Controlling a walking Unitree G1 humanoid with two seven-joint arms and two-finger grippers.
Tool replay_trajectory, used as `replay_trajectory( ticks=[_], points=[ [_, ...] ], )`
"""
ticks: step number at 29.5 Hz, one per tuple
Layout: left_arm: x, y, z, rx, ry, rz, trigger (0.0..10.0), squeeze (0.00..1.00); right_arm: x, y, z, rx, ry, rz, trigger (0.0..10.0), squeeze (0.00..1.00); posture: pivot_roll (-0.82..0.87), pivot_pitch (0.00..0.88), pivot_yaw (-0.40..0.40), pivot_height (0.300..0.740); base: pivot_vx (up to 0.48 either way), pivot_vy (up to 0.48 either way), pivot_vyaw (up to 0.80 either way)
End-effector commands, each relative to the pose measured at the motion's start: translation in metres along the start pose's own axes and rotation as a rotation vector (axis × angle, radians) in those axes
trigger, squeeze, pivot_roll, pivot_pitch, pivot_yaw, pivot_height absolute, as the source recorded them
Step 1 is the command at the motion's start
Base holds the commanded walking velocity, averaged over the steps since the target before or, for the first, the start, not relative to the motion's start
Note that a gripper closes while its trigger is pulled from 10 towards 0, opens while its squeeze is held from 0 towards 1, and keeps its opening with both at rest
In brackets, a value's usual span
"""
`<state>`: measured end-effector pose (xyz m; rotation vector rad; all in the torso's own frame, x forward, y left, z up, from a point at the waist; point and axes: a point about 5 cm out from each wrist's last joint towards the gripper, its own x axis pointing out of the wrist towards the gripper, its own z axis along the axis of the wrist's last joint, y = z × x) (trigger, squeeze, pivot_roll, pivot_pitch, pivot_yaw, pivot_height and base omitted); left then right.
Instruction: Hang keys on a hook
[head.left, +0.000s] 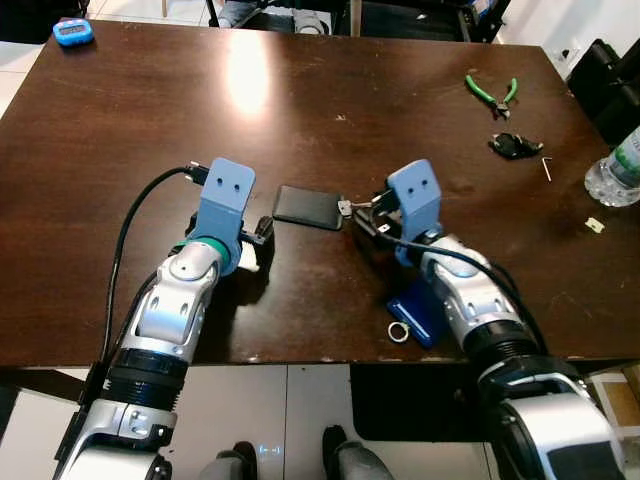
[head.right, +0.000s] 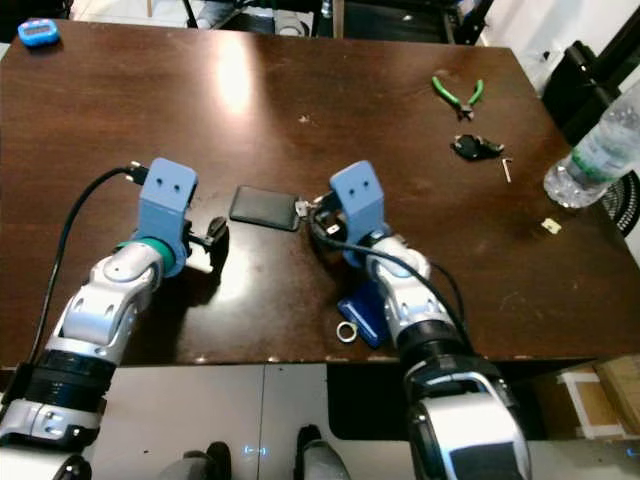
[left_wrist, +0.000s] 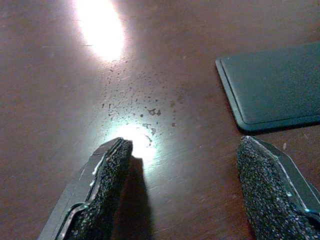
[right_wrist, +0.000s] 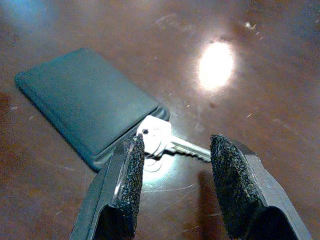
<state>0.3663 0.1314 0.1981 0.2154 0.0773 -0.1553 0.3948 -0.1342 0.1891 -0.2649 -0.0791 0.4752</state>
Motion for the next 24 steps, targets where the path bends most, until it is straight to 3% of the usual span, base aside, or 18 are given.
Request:
replay_trajectory(
  ticks=[1,15,16,19,21,22,23,24],
  points=[
    [-0.002,-0.002,-0.009,0.0,0.035,-0.007,10.0,0.0,0.001,0.004,-0.005,-0.002,0.015,0.009,10.0,0.0,-0.13,0.249,0.013,0.74,0.0,0.0,0.0],
    [-0.002,-0.003,-0.009,0.001,0.036,-0.007,10.0,0.0,0.0,0.008,-0.015,-0.007,0.061,0.021,9.8,0.0,-0.12,0.259,0.014,0.74,0.0,0.0,0.0],
    [-0.002,-0.003,-0.009,0.001,0.036,-0.007,10.0,0.0,0.001,0.009,-0.015,-0.007,0.062,0.023,9.1,0.0,-0.12,0.259,0.014,0.74,0.0,0.0,0.0],
    [-0.002,-0.003,-0.008,0.0,0.036,-0.006,10.0,0.0,0.002,0.009,-0.015,-0.007,0.064,0.025,8.9,0.0,-0.12,0.259,0.014,0.74,0.0,0.0,0.0],
    [-0.002,-0.003,-0.008,0.0,0.036,-0.004,10.0,0.0,0.002,0.01,-0.015,-0.006,0.069,0.023,7.9,0.0,-0.12,0.265,0.012,0.74,0.0,0.0,0.0],
    [-0.002,-0.003,-0.008,0.0,0.036,-0.004,10.0,0.0,0.002,0.01,-0.015,-0.006,0.069,0.023,7.9,0.0,-0.12,0.265,0.012,0.74,0.0,0.0,0.0],
    [-0.003,-0.003,-0.008,-0.001,0.037,-0.002,10.0,0.0,0.003,0.011,-0.015,-0.006,0.074,0.019,9.0,0.0,-0.12,0.266,0.013,0.74,0.0,0.0,0.0],
    [-0.003,-0.003,-0.008,-0.001,0.037,-0.002,10.0,0.0,0.003,0.011,-0.015,-0.006,0.074,0.019,9.0,0.0,-0.12,0.266,0.013,0.74,0.0,0.0,0.0]
  ],
)
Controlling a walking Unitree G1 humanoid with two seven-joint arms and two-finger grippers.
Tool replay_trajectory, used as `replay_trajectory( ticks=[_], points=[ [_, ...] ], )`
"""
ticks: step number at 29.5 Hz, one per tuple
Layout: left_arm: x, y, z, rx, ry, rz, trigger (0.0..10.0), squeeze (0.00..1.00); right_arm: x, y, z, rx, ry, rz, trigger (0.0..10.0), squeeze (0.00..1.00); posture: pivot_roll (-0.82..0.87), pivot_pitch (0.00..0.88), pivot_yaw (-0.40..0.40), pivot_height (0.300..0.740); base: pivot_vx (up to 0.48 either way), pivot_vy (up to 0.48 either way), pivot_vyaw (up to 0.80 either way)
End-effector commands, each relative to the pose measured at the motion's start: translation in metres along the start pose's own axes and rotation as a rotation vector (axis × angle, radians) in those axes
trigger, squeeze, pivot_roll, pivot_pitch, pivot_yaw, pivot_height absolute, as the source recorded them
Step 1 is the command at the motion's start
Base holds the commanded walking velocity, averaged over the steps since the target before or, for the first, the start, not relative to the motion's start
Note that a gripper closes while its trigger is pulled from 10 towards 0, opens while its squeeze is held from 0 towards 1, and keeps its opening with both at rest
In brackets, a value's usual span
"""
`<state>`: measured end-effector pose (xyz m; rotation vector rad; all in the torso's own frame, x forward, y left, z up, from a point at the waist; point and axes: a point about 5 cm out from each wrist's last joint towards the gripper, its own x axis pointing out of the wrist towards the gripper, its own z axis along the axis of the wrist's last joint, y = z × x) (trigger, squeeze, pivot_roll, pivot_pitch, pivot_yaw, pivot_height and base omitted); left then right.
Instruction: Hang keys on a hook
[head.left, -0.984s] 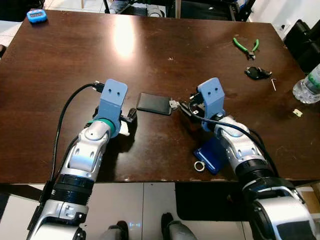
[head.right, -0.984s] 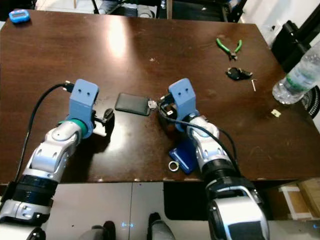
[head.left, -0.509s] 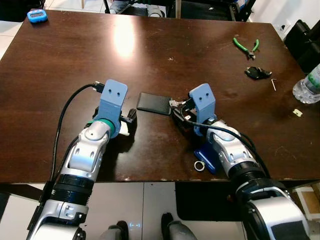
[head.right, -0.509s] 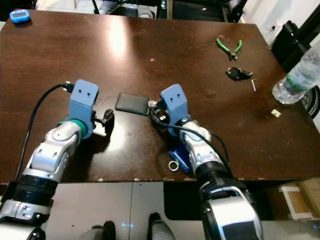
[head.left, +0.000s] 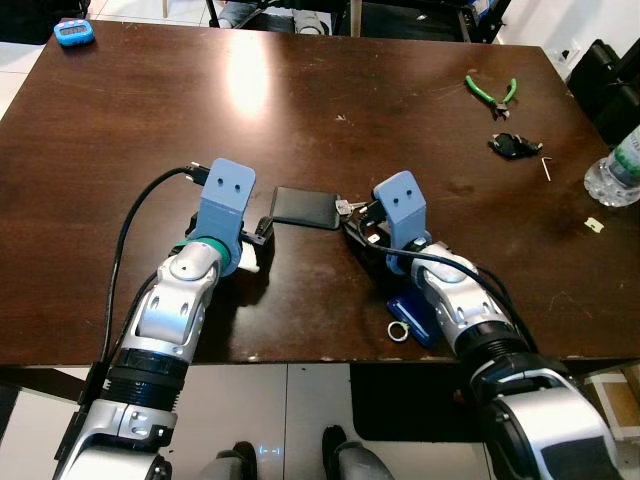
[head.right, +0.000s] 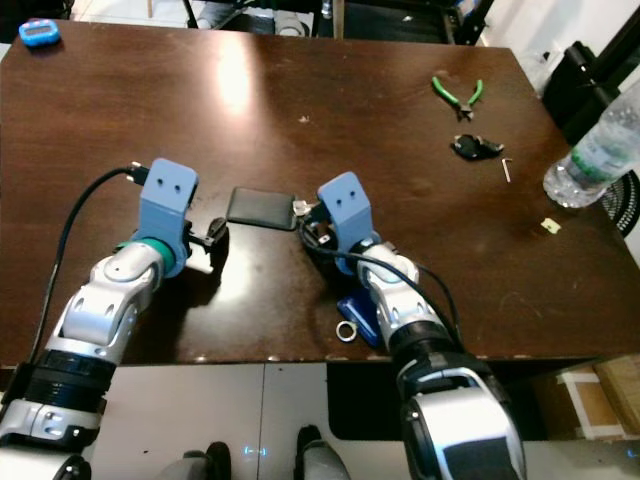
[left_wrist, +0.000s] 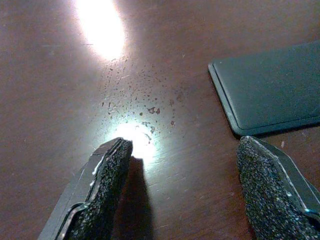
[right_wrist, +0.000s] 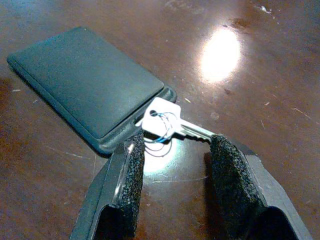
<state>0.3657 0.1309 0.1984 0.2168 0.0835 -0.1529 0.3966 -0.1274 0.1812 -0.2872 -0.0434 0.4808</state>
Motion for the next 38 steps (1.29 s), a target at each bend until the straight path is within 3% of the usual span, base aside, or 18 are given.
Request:
replay_trajectory(
  ticks=[1,4,8,9,10,11,14,15,16,38],
  points=[
    [-0.0023,-0.002,-0.0081,-0.002,0.031,-0.003,10.0,0.0,-0.0009,0.004,-0.0092,0.008,0.036,0.006,9.0,0.0,-0.12,0.266,0.013,0.74,0.0,0.0,0.0],
    [-0.0024,-0.0019,-0.0081,-0.003,0.032,-0.003,10.0,0.0,-0.0003,0.0043,-0.009,0.008,0.036,0.003,9.1,0.0,-0.12,0.267,0.013,0.74,0.0,0.0,0.0],
    [-0.0027,-0.0024,-0.0081,-0.003,0.033,-0.002,10.0,0.0,0.0005,0.0041,-0.0086,0.009,0.036,-0.009,8.0,0.0,-0.12,0.268,0.013,0.74,0.0,0.0,0.0],
    [-0.0027,-0.0025,-0.0081,-0.002,0.033,-0.002,10.0,0.0,0.0007,0.0037,-0.0083,0.01,0.035,-0.015,5.9,0.0,-0.12,0.268,0.013,0.74,0.0,0.0,0.0],
    [-0.0027,-0.0026,-0.0081,-0.002,0.033,-0.002,10.0,0.0,0.0009,0.0034,-0.0082,0.011,0.034,-0.019,5.9,0.0,-0.12,0.268,0.013,0.74,0.0,0.0,0.0],
    [-0.0028,-0.0027,-0.0081,-0.002,0.034,-0.002,10.0,0.0,0.001,0.0029,-0.0078,0.013,0.031,-0.024,3.5,0.0,-0.12,0.268,0.013,0.74,0.0,0.0,0.0],
    [-0.0029,-0.0028,-0.0082,-0.002,0.035,-0.002,10.0,0.0,0.001,0.0025,-0.0075,0.014,0.029,-0.029,3.5,0.0,-0.12,0.268,0.013,0.74,0.0,0.0,0.0],
    [-0.0029,-0.0029,-0.0082,-0.002,0.035,-0.001,10.0,0.0,0.001,0.0022,-0.0071,0.015,0.025,-0.034,1.3,0.0,-0.12,0.267,0.014,0.74,0.0,0.0,0.0],
    [-0.003,-0.0029,-0.0084,-0.001,0.036,-0.001,10.0,0.0,0.0011,0.0019,-0.0065,0.017,0.019,-0.04,0.0,0.0,-0.11,0.264,0.015,0.74,0.0,0.0,0.0],
    [-0.0024,-0.0042,-0.0129,0.013,0.046,0.0,10.0,0.0,0.0039,0.0101,-0.0005,0.069,-0.05,-0.009,0.0,0.0,-0.11,0.244,0.02,0.74,0.0,0.0,0.0]
  ],
)
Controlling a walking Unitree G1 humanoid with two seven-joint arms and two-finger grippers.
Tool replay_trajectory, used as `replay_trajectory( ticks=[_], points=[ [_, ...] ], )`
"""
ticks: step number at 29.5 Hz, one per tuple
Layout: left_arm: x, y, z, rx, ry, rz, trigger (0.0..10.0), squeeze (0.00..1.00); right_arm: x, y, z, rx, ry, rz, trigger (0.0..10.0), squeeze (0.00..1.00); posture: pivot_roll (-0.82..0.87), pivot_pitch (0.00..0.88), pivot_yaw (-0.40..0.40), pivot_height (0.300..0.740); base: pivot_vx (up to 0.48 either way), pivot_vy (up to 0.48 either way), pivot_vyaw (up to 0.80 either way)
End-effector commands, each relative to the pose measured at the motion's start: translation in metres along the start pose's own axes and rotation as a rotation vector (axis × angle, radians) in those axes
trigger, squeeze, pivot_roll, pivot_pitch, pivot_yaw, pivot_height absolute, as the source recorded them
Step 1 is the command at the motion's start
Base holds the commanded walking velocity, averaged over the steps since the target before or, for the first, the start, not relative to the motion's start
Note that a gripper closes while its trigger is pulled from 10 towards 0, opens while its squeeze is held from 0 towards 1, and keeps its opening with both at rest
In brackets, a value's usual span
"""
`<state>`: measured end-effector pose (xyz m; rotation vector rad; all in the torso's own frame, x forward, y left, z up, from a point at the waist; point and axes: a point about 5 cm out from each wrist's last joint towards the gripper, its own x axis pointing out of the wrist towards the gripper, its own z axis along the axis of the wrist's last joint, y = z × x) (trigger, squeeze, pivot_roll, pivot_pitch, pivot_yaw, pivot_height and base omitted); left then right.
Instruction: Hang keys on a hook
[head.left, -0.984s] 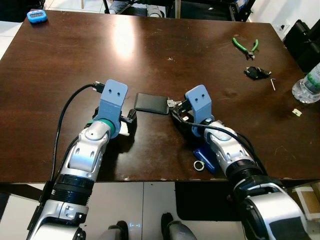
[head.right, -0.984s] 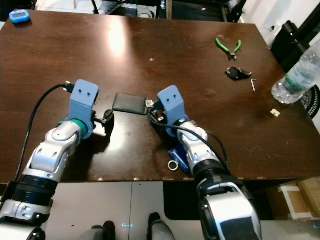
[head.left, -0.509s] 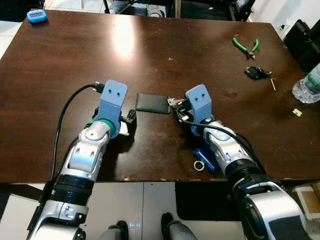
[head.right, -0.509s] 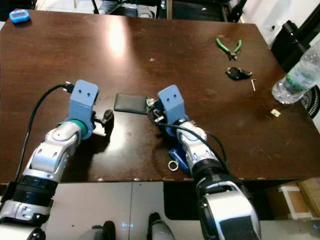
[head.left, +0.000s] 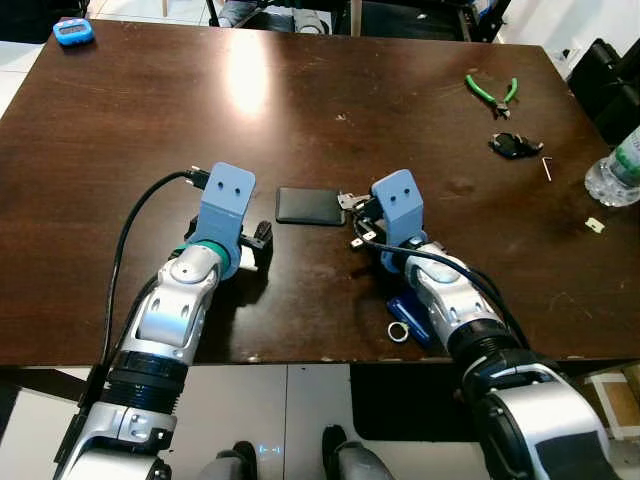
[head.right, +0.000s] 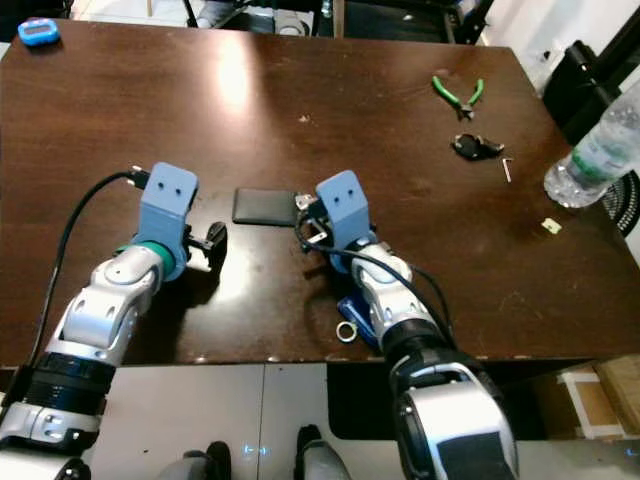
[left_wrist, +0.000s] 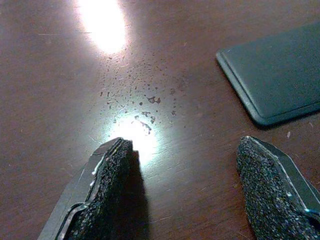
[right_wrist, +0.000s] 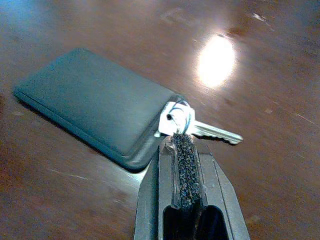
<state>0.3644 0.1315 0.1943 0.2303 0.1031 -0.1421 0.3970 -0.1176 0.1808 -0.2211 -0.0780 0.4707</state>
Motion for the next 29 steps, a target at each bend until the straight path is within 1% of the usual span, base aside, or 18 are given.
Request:
replay_trajectory(
  ticks=[1,2,3,4,7,10,15,16,19,21,22,23,25,29],
  points=[
    [-0.001,-0.004,-0.009,0.003,0.025,-0.009,10.0,0.0,-0.001,0.004,-0.001,0.022,-0.016,0.022,0.0,0.0,-0.11,0.244,0.02,0.74,0.0,0.0,0.0],
    [-0.001,-0.004,-0.009,0.003,0.025,-0.009,10.0,0.0,-0.001,0.004,-0.001,0.022,-0.016,0.022,0.0,0.0,-0.11,0.244,0.02,0.74,0.0,0.0,0.0],
    [-0.001,-0.004,-0.009,0.004,0.026,-0.008,10.0,0.0,0.0,0.006,0.003,0.051,-0.056,0.037,0.0,0.0,-0.11,0.24,0.02,0.74,0.0,0.0,0.0],
    [-0.001,-0.004,-0.009,0.004,0.026,-0.008,10.0,0.0,0.0,0.006,0.003,0.051,-0.056,0.037,0.0,0.0,-0.11,0.24,0.02,0.74,0.0,0.0,0.0],
    [-0.001,-0.004,-0.011,0.006,0.028,-0.005,10.0,0.0,0.0,0.003,0.016,0.112,-0.156,0.029,0.0,0.0,-0.11,0.24,0.02,0.74,0.0,0.0,0.0],
    [-0.001,-0.003,-0.011,0.007,0.028,-0.004,10.0,0.0,-0.001,-0.001,0.024,0.133,-0.213,0.012,0.0,0.0,-0.11,0.246,0.023,0.74,0.0,0.0,0.0],
    [-0.001,-0.003,-0.01,0.008,0.029,-0.004,10.0,0.0,-0.001,-0.003,0.032,0.147,-0.259,0.009,0.0,0.0,-0.11,0.248,0.026,0.74,0.0,0.0,0.0],
    [-0.001,-0.003,-0.01,0.009,0.029,-0.003,10.0,0.0,-0.001,-0.002,0.033,0.14,-0.259,0.022,10.0,0.0,-0.11,0.25,0.028,0.74,0.0,0.0,0.0],
    [0.0,-0.002,-0.01,0.01,0.029,-0.003,10.0,0.0,-0.001,-0.001,0.032,0.127,-0.244,0.026,10.0,0.0,-0.11,0.25,0.028,0.74,0.0,0.0,0.0],
    [0.0,-0.002,-0.01,0.01,0.029,-0.002,10.0,0.0,-0.002,-0.001,0.02,0.077,-0.168,0.01,10.0,0.0,-0.11,0.253,0.029,0.74,0.0,0.0,0.0],
    [0.0,-0.002,-0.01,0.01,0.029,-0.002,10.0,0.0,-0.002,-0.001,0.02,0.077,-0.168,0.01,10.0,0.0,-0.11,0.253,0.029,0.74,0.0,0.0,0.0],
    [0.0,-0.002,-0.01,0.01,0.029,-0.002,10.0,0.0,-0.002,-0.001,0.014,0.07,-0.132,0.01,10.0,1.0,-0.11,0.255,0.028,0.74,0.0,0.0,0.0],
    [0.0,-0.002,-0.01,0.01,0.029,-0.001,10.0,0.0,-0.001,0.001,0.01,0.067,-0.103,0.03,10.0,1.0,-0.11,0.255,0.028,0.74,0.0,0.0,0.0],
    [0.0,-0.002,-0.01,0.007,0.027,0.002,10.0,0.0,0.002,0.006,0.01,0.065,-0.077,0.061,10.0,1.0,-0.11,0.258,0.022,0.74,0.0,0.0,0.0]
  ],
)
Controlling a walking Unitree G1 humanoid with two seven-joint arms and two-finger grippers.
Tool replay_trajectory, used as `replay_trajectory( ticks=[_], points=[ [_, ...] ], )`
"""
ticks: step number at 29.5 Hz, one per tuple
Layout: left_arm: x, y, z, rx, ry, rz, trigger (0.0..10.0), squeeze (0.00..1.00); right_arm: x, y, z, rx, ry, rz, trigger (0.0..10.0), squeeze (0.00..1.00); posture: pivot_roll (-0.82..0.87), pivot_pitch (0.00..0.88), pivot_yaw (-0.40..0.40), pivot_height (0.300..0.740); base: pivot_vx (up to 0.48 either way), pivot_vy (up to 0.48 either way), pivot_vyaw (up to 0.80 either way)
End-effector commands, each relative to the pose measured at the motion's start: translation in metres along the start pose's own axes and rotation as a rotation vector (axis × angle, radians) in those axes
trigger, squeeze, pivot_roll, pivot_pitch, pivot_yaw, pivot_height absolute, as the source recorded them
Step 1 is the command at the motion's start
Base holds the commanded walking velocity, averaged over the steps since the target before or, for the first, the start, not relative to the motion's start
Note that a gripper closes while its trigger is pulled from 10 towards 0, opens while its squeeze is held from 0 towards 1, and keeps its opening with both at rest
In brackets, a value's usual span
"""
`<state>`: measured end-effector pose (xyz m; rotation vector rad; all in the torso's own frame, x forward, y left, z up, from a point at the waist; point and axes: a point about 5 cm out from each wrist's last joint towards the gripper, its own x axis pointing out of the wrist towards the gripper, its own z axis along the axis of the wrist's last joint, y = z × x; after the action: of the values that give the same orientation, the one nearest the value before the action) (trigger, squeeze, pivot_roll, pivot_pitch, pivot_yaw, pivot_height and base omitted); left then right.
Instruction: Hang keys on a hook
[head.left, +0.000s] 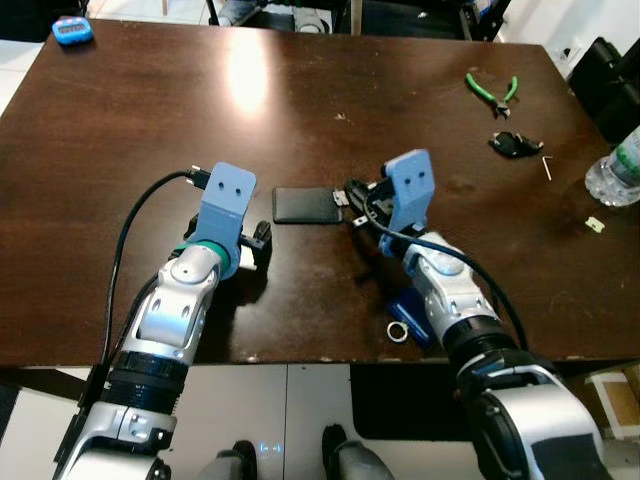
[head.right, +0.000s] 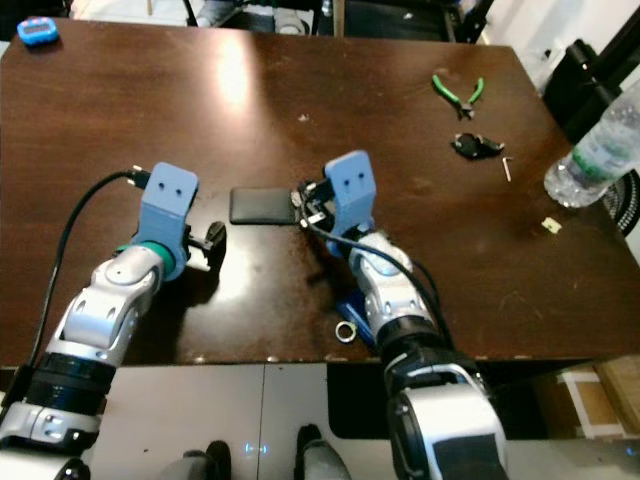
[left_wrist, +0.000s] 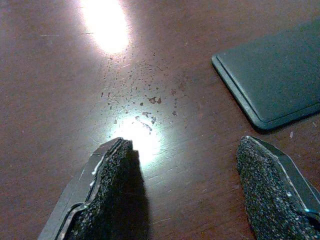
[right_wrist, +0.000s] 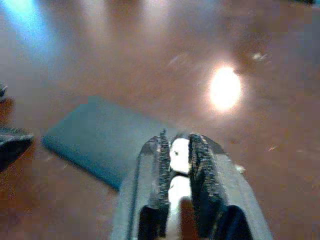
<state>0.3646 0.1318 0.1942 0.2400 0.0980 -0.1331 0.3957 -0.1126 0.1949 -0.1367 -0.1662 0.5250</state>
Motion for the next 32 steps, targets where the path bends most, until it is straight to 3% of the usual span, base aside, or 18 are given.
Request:
replay_trajectory(
  ticks=[1,2,5,6,8,9,14,15,19,20,22,23,24,31,32],
  points=[
    [0.0,-0.003,-0.01,-0.002,0.03,-0.008,10.0,0.0,0.0,0.003,-0.005,0.005,0.034,0.019,10.0,1.0,-0.11,0.258,0.022,0.74,0.0,0.0,0.0],
    [-0.001,-0.003,-0.01,-0.003,0.03,-0.007,10.0,0.0,0.001,0.004,-0.006,0.006,0.039,0.021,10.0,0.41,-0.11,0.26,0.02,0.74,0.0,0.0,0.0],
    [-0.001,-0.003,-0.009,-0.005,0.03,-0.005,10.0,0.0,0.002,0.006,-0.007,0.013,0.056,0.029,10.0,0.42,-0.11,0.264,0.017,0.74,0.0,0.0,0.0],
    [-0.001,-0.003,-0.009,-0.007,0.029,-0.004,10.0,0.0,0.004,0.008,-0.008,0.012,0.071,0.037,10.0,0.81,-0.11,0.266,0.015,0.74,0.0,0.0,0.0],
    [-0.001,-0.003,-0.009,-0.008,0.029,-0.003,10.0,0.0,0.004,0.009,-0.008,0.01,0.074,0.038,10.0,0.81,-0.11,0.266,0.015,0.74,0.0,0.0,0.0],
    [-0.001,-0.003,-0.009,-0.009,0.029,-0.003,10.0,0.0,0.005,0.01,-0.009,0.006,0.08,0.041,10.0,0.0,-0.11,0.266,0.015,0.74,0.0,0.0,0.0],
    [-0.002,-0.003,-0.009,-0.012,0.028,-0.002,10.0,0.0,0.005,0.011,-0.011,0.0,0.093,0.052,10.0,0.0,-0.11,0.269,0.013,0.74,0.0,0.0,0.0],
    [-0.002,-0.004,-0.008,-0.013,0.028,-0.002,10.0,0.0,0.005,0.011,-0.012,-0.003,0.099,0.052,9.5,0.0,-0.11,0.271,0.012,0.74,0.0,0.0,0.0],
    [-0.001,-0.004,-0.008,-0.015,0.027,-0.002,10.0,0.0,0.004,0.011,-0.013,-0.008,0.11,0.053,9.1,0.0,-0.11,0.271,0.012,0.74,0.0,0.0,0.0],
    [-0.001,-0.004,-0.008,-0.015,0.027,-0.002,10.0,0.0,0.004,0.011,-0.014,-0.01,0.113,0.053,6.7,0.0,-0.11,0.272,0.011,0.74,0.0,0.0,0.0],
    [-0.001,-0.004,-0.008,-0.015,0.027,-0.002,10.0,0.0,0.004,0.011,-0.014,-0.011,0.113,0.054,6.7,0.0,-0.11,0.272,0.011,0.74,0.0,0.0,0.0],
    [-0.001,-0.004,-0.008,-0.015,0.026,-0.002,10.0,0.0,0.004,0.011,-0.014,-0.012,0.115,0.053,5.4,0.0,-0.11,0.273,0.011,0.74,0.0,0.0,0.0],
    [-0.001,-0.004,-0.007,-0.015,0.026,-0.002,10.0,0.0,0.004,0.011,-0.014,-0.015,0.117,0.052,4.7,0.0,-0.11,0.274,0.012,0.74,0.0,0.0,0.0],
    [-0.001,-0.004,-0.007,-0.014,0.025,-0.003,10.0,0.0,0.003,0.009,-0.016,-0.027,0.127,0.043,3.8,0.0,-0.11,0.273,0.013,0.74,0.0,0.0,0.0],
    [-0.001,-0.004,-0.007,-0.014,0.025,-0.003,10.0,0.0,0.003,0.008,-0.016,-0.029,0.127,0.037,1.1,0.0,-0.11,0.273,0.013,0.74,0.0,0.0,0.0]
  ],
)
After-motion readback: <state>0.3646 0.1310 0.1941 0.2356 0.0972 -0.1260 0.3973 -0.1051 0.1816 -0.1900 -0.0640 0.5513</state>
